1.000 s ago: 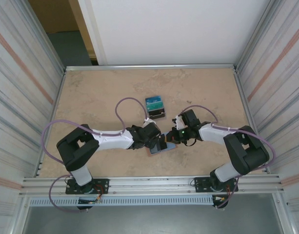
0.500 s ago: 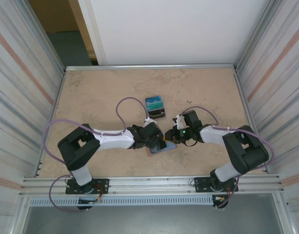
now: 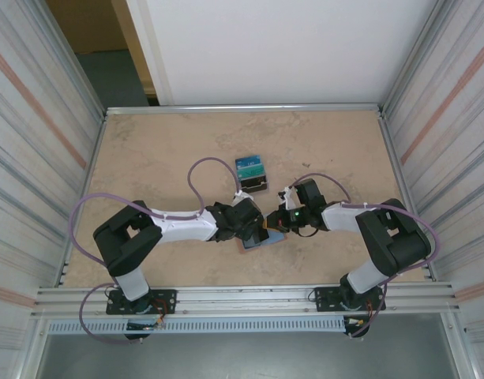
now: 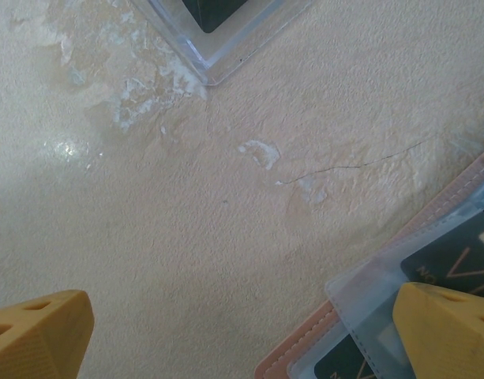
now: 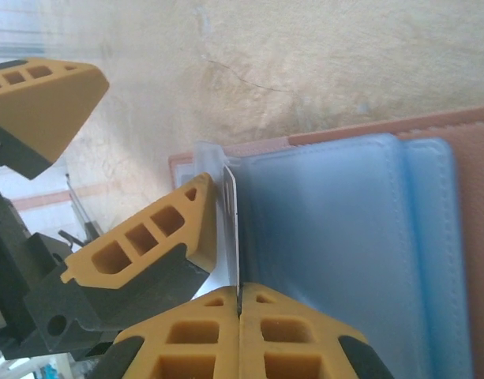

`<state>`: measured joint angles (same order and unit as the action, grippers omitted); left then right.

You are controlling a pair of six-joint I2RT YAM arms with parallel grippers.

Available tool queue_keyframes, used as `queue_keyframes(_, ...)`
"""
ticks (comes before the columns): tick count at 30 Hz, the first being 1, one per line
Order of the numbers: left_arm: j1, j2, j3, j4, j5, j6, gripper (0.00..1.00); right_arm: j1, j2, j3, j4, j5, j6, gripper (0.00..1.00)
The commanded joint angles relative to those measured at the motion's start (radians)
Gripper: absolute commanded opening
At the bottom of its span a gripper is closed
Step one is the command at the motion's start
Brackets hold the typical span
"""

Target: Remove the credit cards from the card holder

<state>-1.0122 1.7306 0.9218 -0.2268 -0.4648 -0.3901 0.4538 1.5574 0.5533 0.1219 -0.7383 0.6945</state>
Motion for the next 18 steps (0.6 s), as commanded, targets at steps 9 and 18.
queue_keyframes(9,-0.009,0.004,-0.031,-0.077,-0.02,0.002,0.99,-0.05,-0.188,0.049,-0.31,0.186,-0.127,0.0)
queue_keyframes(18,-0.01,-0.033,-0.023,-0.092,-0.028,0.024,0.99,-0.078,-0.424,0.063,-0.482,0.326,-0.189,0.0)
